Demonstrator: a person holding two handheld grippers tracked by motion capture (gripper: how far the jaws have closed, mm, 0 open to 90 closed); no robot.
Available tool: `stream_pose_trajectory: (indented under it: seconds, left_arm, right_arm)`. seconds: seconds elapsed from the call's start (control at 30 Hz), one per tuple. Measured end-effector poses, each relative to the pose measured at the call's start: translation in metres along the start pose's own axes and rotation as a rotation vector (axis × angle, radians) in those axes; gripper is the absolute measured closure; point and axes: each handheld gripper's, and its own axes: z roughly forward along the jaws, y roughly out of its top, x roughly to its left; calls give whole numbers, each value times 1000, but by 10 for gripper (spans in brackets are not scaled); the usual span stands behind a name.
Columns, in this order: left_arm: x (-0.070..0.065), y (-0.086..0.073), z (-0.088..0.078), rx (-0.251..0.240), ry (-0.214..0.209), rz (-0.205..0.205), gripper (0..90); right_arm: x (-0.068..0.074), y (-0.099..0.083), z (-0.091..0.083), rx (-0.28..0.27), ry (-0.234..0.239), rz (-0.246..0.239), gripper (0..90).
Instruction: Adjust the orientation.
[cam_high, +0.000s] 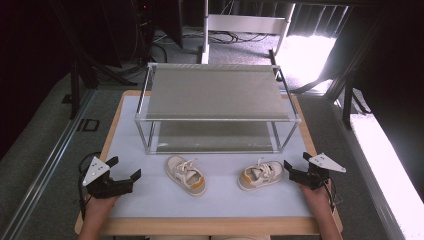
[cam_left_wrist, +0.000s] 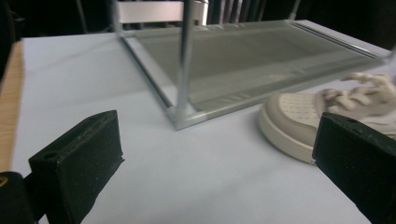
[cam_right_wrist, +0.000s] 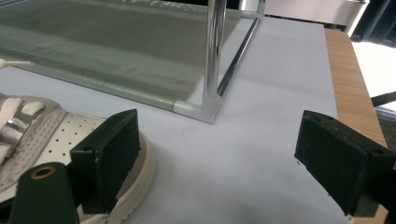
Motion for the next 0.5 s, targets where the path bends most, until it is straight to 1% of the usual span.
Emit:
stream_pose_trajectory:
  seconds: [0.03,0.07,0.2,0.23,0.3,0.33,0.37,0.5]
  left_arm:
    - [-2,2,0,5,-7,11,12]
    - [-3,4,1,9,-20,12,12]
    - [-10,12,4,56,-60,41,12]
    - [-12,14,6,70,-79,50,12]
    - [-16,17,8,100,-99,69,12]
    - [-17,19,9,117,-119,76,12]
    - [-20,20,9,135,-122,90,12]
    - [-29,28,13,206,-156,121,12]
  right_arm:
    - [0,0,0,0,1,-1,135]
    - [0,0,0,2,1,-1,135]
    - [0,0,0,4,-1,-2,135]
    - [0,0,0,4,-1,-3,135]
    - [0,0,0,4,1,-1,135]
    - [0,0,0,4,1,0,136]
    - [0,0,0,4,1,0,136]
    - [0,0,1,7,2,0,136]
